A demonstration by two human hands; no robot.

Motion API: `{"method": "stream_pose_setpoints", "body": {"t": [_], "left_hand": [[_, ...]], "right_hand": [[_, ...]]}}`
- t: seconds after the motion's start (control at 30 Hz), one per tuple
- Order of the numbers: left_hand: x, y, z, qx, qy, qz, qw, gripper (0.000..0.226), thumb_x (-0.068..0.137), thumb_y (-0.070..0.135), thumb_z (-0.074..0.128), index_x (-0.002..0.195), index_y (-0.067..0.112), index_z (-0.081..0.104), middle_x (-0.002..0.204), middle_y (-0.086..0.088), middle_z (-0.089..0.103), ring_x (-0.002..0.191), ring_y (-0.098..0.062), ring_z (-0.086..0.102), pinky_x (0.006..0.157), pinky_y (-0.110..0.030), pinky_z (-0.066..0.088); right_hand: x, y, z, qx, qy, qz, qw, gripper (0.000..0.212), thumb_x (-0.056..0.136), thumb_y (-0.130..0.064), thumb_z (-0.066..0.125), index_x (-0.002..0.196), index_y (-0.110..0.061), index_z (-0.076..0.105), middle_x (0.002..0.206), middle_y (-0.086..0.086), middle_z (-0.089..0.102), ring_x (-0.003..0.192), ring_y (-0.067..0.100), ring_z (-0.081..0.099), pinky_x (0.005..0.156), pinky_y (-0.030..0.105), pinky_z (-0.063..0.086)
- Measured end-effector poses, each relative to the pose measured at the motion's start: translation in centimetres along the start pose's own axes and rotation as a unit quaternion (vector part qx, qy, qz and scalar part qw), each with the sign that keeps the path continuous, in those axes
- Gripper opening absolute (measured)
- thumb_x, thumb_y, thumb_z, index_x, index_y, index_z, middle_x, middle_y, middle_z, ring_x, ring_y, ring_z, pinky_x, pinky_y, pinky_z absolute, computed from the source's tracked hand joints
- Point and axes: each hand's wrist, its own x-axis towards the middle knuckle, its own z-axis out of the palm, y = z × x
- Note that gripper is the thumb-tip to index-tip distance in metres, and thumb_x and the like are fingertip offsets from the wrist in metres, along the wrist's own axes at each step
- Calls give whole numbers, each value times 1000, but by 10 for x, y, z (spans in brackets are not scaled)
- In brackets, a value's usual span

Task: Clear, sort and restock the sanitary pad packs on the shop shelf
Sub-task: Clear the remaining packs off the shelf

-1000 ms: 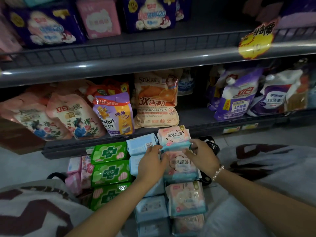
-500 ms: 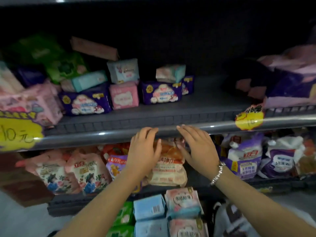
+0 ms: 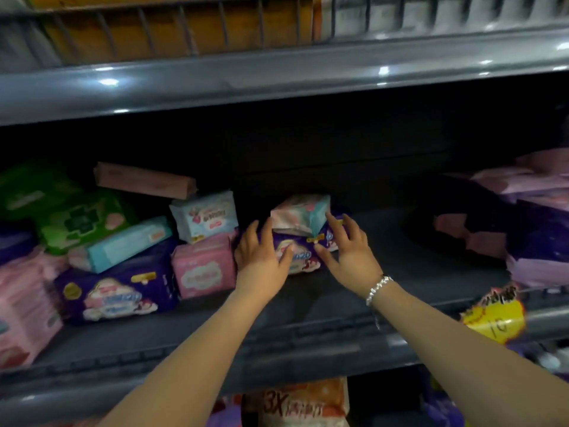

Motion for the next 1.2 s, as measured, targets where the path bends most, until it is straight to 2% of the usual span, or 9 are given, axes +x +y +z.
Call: {"method": "stream_pose_setpoints", "body": {"t": [0.23, 0.33, 0.47, 0.6, 0.67, 0.8, 0.87, 0.97, 1.2], "left_hand": [[63, 8, 19, -120, -28, -63, 990, 69, 96, 56, 38, 152, 18, 20, 151, -11, 37, 139, -31, 34, 115, -45, 22], [74, 11, 29, -228, -20, -93, 969, 58, 92, 61, 42, 128, 16, 49, 124, -6, 61, 119, -30, 55, 101, -43, 41], [59, 17, 25, -343, 2, -73, 936, 42, 93, 47, 55, 123, 19, 48, 112, 7, 58, 98, -9, 56, 69, -16, 40], [40, 26, 18, -379, -15, -21, 925, 22, 90, 37, 63, 105, 29, 49, 109, 8, 60, 104, -11, 59, 85, -26, 47], [38, 23, 13, -336, -58, 2, 940, 22, 88, 44, 62, 106, 33, 54, 116, 9, 60, 116, -13, 55, 99, -31, 44], [55, -13, -1, -38, -139, 6, 990, 85, 69, 85, 45, 141, 39, 41, 151, 2, 37, 140, -20, 32, 115, -43, 25], [61, -31, -5, 60, -188, -28, 980, 94, 71, 87, 42, 149, 39, 25, 160, -5, 20, 147, -24, 15, 119, -42, 14], [61, -39, -7, 161, -212, 10, 964, 94, 68, 84, 46, 150, 44, 20, 149, -8, 32, 138, -27, 25, 112, -36, 21], [46, -32, -18, 104, -256, 36, 960, 89, 77, 53, 73, 148, 47, 20, 136, -5, 46, 119, -23, 49, 94, -27, 41]], "right_hand": [[66, 0, 9, 177, -30, 139, 974, 62, 100, -46, 38, 153, -18, 23, 156, 14, 21, 144, 31, 19, 116, 35, 17], [69, -6, 14, 315, -50, 185, 930, 57, 102, -46, 35, 150, -17, 31, 152, 11, 35, 138, 27, 35, 105, 25, 29], [55, -8, 11, 489, -25, 213, 846, 51, 95, -43, 54, 140, -25, 41, 138, 6, 53, 123, 20, 52, 100, 30, 41], [31, -6, -6, 570, 41, 197, 797, 43, 90, -25, 66, 126, -23, 41, 112, 7, 65, 96, 21, 68, 84, 35, 57], [17, 0, -12, 558, 84, 192, 803, 41, 90, -18, 66, 122, -23, 41, 112, 7, 64, 94, 20, 69, 74, 28, 59], [-1, 10, -14, 518, 121, 208, 821, 44, 91, -20, 64, 123, -31, 36, 109, 2, 62, 92, 14, 66, 63, 16, 54], [-5, 11, -14, 498, 137, 206, 831, 46, 91, -21, 64, 123, -33, 34, 107, 0, 61, 90, 11, 65, 61, 14, 53], [-9, 11, -14, 448, 172, 202, 854, 48, 91, -21, 65, 123, -34, 33, 112, 3, 60, 91, 12, 63, 70, 22, 52], [-33, 2, -21, 411, 160, 220, 870, 53, 92, -24, 63, 133, -29, 31, 114, 6, 59, 82, 6, 61, 56, 14, 46]]}}
